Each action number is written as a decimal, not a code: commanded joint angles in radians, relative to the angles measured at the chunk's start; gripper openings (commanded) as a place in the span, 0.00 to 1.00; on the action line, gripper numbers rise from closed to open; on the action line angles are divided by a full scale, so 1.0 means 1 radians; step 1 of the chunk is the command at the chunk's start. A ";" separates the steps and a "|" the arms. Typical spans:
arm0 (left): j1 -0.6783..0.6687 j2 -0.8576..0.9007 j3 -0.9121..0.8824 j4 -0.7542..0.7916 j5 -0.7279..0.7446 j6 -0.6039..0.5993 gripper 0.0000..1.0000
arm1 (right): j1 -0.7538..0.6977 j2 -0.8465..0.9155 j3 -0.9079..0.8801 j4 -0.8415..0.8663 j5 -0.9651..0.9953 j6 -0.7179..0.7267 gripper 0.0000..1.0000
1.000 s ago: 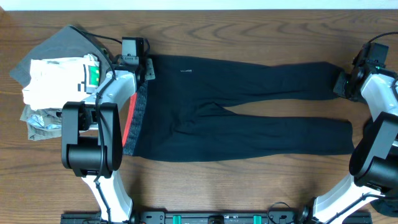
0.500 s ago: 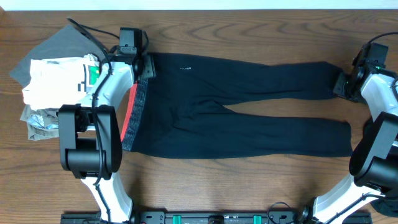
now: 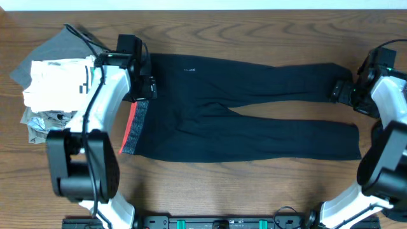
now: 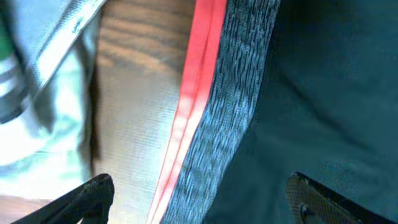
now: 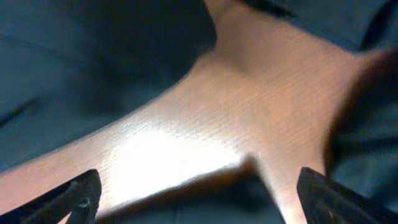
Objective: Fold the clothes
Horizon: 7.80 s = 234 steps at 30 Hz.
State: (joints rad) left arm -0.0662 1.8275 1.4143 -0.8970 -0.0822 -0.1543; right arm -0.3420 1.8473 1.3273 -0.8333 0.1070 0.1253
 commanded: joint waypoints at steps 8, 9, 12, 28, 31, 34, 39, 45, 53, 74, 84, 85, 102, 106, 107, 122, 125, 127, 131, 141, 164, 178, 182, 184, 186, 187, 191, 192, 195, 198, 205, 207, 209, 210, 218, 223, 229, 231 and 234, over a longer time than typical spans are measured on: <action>0.003 -0.175 -0.021 -0.149 -0.004 -0.178 0.91 | -0.056 -0.266 -0.005 -0.285 -0.032 0.217 0.99; 0.003 -0.192 -0.031 -0.152 -0.003 -0.190 0.91 | -0.060 -0.279 -0.011 -0.289 -0.050 0.219 0.99; 0.003 -0.266 -0.080 -0.151 0.005 -0.200 0.91 | -0.071 -0.318 -0.044 -0.289 -0.089 0.226 0.99; 0.003 -0.591 -0.424 -0.020 0.108 -0.238 0.95 | -0.083 -0.795 -0.565 -0.113 -0.093 0.450 0.99; 0.003 -0.592 -0.499 0.023 0.164 -0.258 0.96 | -0.083 -0.826 -0.639 -0.074 -0.093 0.470 0.99; 0.004 -0.591 -0.560 0.034 0.153 -0.338 0.96 | -0.083 -0.827 -0.690 -0.052 -0.093 0.481 0.99; 0.004 -0.591 -0.622 0.038 0.121 -0.475 0.96 | -0.083 -0.827 -0.735 -0.019 -0.093 0.480 0.99; 0.005 -0.589 -0.694 0.118 0.115 -0.609 0.95 | -0.083 -0.827 -0.735 -0.019 -0.093 0.465 0.99; 0.005 -0.560 -0.768 0.223 0.066 -0.783 0.82 | -0.083 -0.827 -0.735 -0.023 -0.093 0.441 0.99; 0.089 -0.358 -0.791 0.408 0.097 -0.708 0.39 | -0.083 -0.827 -0.735 -0.023 -0.097 0.442 0.99; 0.089 -0.394 -0.781 0.363 0.153 -0.638 0.06 | -0.084 -0.827 -0.736 -0.023 -0.060 0.455 0.99; 0.089 -0.414 -0.779 0.350 0.153 -0.638 0.06 | -0.084 -0.827 -0.735 -0.024 -0.047 0.458 0.99; 0.089 -0.567 -0.779 0.338 0.148 -0.581 0.07 | -0.127 -0.706 -0.762 0.065 0.074 0.577 0.94; 0.089 -0.567 -0.779 0.337 0.142 -0.574 0.07 | -0.160 -0.653 -0.768 0.119 0.078 0.577 0.90; 0.089 -0.567 -0.779 0.338 0.142 -0.571 0.07 | -0.166 -0.641 -0.769 0.136 0.077 0.577 0.88; 0.089 -0.567 -0.779 0.338 0.142 -0.571 0.07 | -0.177 -0.410 -0.769 0.351 0.085 0.576 0.61; 0.089 -0.567 -0.779 0.337 0.142 -0.571 0.08 | -0.177 -0.356 -0.769 0.389 0.085 0.574 0.41; 0.089 -0.567 -0.779 0.337 0.142 -0.571 0.07 | -0.177 -0.330 -0.769 0.404 0.084 0.565 0.14; 0.089 -0.567 -0.779 0.337 0.143 -0.555 0.07 | -0.177 -0.330 -0.767 0.407 0.084 0.546 0.01; 0.089 -0.635 -0.740 0.248 0.142 -0.465 0.06 | -0.179 -0.515 -0.703 0.237 0.068 0.479 0.01; 0.089 -1.107 -0.616 -0.061 0.113 -0.421 0.06 | -0.309 -0.792 -0.490 -0.202 0.064 0.385 0.01; 0.089 -0.894 -0.602 0.208 0.047 -0.417 0.06 | -0.311 -0.742 -0.370 -0.157 -0.106 0.248 0.01; 0.089 -0.799 -0.602 0.318 0.047 -0.391 0.06 | -0.301 -0.658 -0.286 -0.185 -0.115 0.216 0.01; 0.089 -0.764 -0.599 0.383 0.047 -0.391 0.06 | -0.280 -0.609 -0.241 -0.193 -0.114 0.208 0.01; 0.089 -0.737 -0.597 0.435 0.047 -0.392 0.06 | -0.252 -0.562 -0.200 -0.196 -0.111 0.206 0.01; 0.089 -0.726 -0.597 0.452 0.047 -0.392 0.06 | -0.240 -0.542 -0.182 -0.196 -0.109 0.206 0.01; 0.089 -0.671 -0.597 0.509 0.047 -0.391 0.06 | -0.180 -0.451 -0.109 -0.195 -0.110 0.207 0.01; 0.089 -0.661 -0.597 0.521 0.047 -0.391 0.06 | -0.169 -0.434 -0.096 -0.195 -0.110 0.207 0.01; 0.089 -0.626 -0.597 0.582 0.046 -0.385 0.06 | -0.117 -0.358 -0.037 -0.192 -0.104 0.207 0.01; 0.089 -0.603 -0.597 0.640 0.046 -0.381 0.06 | -0.070 -0.283 0.020 -0.192 -0.097 0.207 0.01; 0.089 -0.565 -0.597 0.656 0.044 -0.380 0.06 | 0.010 -0.148 0.120 -0.183 -0.057 0.211 0.01; 0.089 -0.557 -0.597 0.657 0.044 -0.380 0.06 | 0.016 -0.118 0.142 -0.176 -0.047 0.211 0.01; 0.089 -0.551 -0.597 0.664 0.043 -0.381 0.06 | 0.020 -0.094 0.156 -0.168 -0.047 0.211 0.01; 0.089 -0.549 -0.597 0.670 0.043 -0.380 0.06 | 0.020 -0.084 0.160 -0.161 -0.047 0.211 0.01; 0.089 -0.513 -0.597 0.754 0.037 -0.383 0.06 | 0.023 -0.043 0.161 -0.076 -0.043 0.218 0.01; 0.089 -0.462 -0.597 0.777 0.037 -0.400 0.06 | 0.023 -0.015 0.161 -0.041 -0.043 0.218 0.01; 0.089 -0.417 -0.597 0.827 0.037 -0.400 0.06 | 0.035 0.006 0.161 -0.006 -0.043 0.219 0.01; 0.089 -0.406 -0.597 0.840 0.037 -0.401 0.06 | 0.042 0.008 0.161 0.011 -0.043 0.219 0.01; 0.089 -0.391 -0.597 0.855 0.037 -0.401 0.06 | 0.049 0.010 0.161 0.033 -0.043 0.226 0.01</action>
State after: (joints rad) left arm 0.0189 1.4220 0.7910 -0.0525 -0.0082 -0.5503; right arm -0.3073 1.8503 1.4647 -0.8116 0.0418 0.3508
